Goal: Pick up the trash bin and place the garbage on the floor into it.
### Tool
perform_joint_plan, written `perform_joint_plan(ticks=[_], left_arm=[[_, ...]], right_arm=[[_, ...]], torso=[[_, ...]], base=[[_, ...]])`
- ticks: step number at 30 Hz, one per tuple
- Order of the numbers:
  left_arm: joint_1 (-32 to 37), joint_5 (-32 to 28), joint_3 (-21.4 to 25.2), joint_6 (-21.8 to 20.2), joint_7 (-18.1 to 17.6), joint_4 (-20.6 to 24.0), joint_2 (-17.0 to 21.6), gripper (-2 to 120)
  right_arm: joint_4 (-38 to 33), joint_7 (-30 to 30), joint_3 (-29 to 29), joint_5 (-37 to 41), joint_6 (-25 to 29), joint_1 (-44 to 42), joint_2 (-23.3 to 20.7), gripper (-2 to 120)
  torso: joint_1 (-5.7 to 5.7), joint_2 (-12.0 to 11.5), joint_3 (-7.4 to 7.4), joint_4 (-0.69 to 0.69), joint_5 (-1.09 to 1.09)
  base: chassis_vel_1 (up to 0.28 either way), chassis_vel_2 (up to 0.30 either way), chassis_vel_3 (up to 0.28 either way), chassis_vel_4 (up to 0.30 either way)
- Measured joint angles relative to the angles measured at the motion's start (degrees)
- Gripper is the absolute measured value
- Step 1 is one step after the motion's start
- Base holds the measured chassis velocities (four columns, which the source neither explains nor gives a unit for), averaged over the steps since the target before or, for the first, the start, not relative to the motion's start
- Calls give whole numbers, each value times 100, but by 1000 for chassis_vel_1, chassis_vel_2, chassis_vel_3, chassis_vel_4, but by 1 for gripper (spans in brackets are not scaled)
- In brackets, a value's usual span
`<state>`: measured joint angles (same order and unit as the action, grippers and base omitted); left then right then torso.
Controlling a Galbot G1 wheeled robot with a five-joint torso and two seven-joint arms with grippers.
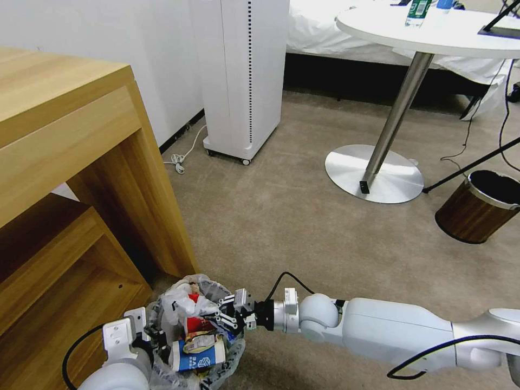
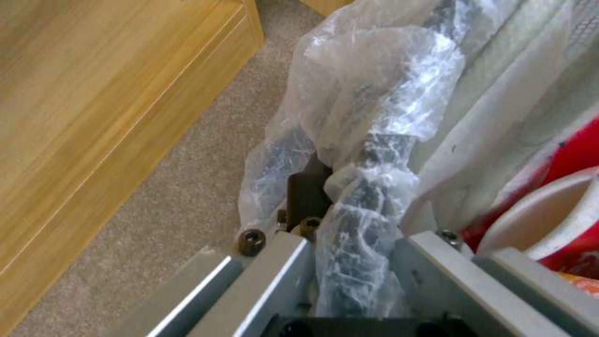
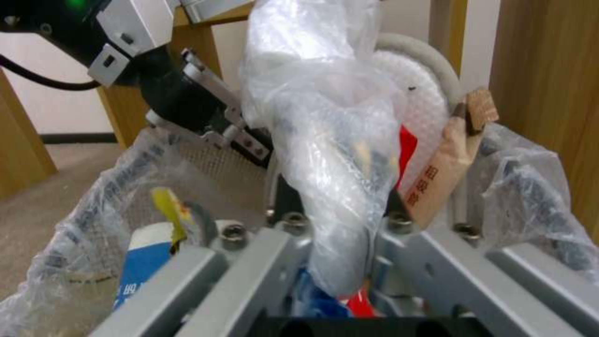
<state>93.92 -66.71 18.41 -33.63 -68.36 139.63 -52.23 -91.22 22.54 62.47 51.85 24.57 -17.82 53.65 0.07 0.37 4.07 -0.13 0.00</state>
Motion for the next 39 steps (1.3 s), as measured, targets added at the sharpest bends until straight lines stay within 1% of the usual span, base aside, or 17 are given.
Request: perform_joint_plan(ticks=[1, 2, 3, 6, 7, 10, 11, 12, 14, 15, 17, 18, 19, 23, 32, 35, 39], left_arm=[[0, 4, -4, 1, 0, -1, 2, 0], [1, 14, -7, 2, 0, -2, 5, 0], [1, 14, -7, 2, 0, -2, 5, 0], [1, 37, -20, 2, 0, -10, -2, 0], [1, 37, -20, 2, 0, -10, -2, 0], [11, 72, -35, 2, 3, -19, -24, 0], [11, 72, -35, 2, 3, -19, -24, 0], [12, 76, -36, 3, 4, -21, -24, 0], [8, 77, -41, 3, 5, -31, -23, 0], [8, 77, -41, 3, 5, -31, -23, 0], [7, 80, -46, 3, 5, -34, -23, 0], [8, 87, -48, 3, 5, -34, -31, 0], [8, 87, -48, 3, 5, -34, -31, 0], [6, 124, -62, 1, 5, -37, -73, 0], [-6, 73, -60, -23, -1, -65, -100, 0], [-14, 46, -73, -35, 1, -69, -108, 0], [-28, 29, -76, -35, 10, -69, -112, 0]], right_arm=[[6, -1, 1, -8, 2, -12, 0, 15], [11, -9, 5, -14, 10, -33, 7, 24], [11, -9, 5, -14, 10, -33, 7, 24], [44, -33, 26, -9, 15, 19, 56, 38], [44, -33, 26, -9, 15, 19, 56, 38], [96, -51, 55, 16, 19, 159, 115, 53], [96, -51, 55, 16, 19, 159, 115, 53], [97, -55, 60, 19, 23, 201, 125, 56], [76, -57, 72, 58, 19, 296, 140, 67], [76, -57, 72, 58, 19, 296, 140, 67], [46, -57, 97, 94, 8, 362, 148, 76], [27, -75, 106, 102, 6, 394, 159, 82], [27, -75, 106, 102, 6, 394, 159, 82], [1, -125, 112, 95, -3, 406, 166, 98], [-154, -145, 23, 147, -5, 429, 109, 100], [-369, -145, -56, 222, -35, 486, 29, 100], [-789, -147, -365, 282, -58, 542, -176, 100]], torso=[[0, 0, 0, 0, 0], [0, 0, 0, 0, 0], [0, 0, 0, 0, 0], [0, 0, 0, 0, 0], [0, 0, 0, 0, 0], [0, 0, 0, 0, 0], [0, 0, 0, 0, 0], [0, 0, 0, 0, 0], [0, 0, 0, 0, 0], [0, 0, 0, 0, 0], [0, 0, 0, 0, 0], [0, 0, 0, 0, 0], [0, 0, 0, 0, 0], [0, 0, 0, 0, 0], [0, 0, 0, 0, 0], [0, 0, 0, 0, 0], [0, 0, 0, 0, 0]], base=[[0, 0, 0, 0], [0, 0, 0, 0], [0, 0, 0, 0], [0, 0, 0, 0], [0, 0, 0, 0], [0, 0, 0, 0], [0, 0, 0, 0], [0, 0, 0, 0], [0, 0, 0, 0], [0, 0, 0, 0], [0, 0, 0, 0], [0, 0, 0, 0], [0, 0, 0, 0], [0, 0, 0, 0], [0, 0, 0, 0], [0, 0, 0, 0], [0, 0, 0, 0]])
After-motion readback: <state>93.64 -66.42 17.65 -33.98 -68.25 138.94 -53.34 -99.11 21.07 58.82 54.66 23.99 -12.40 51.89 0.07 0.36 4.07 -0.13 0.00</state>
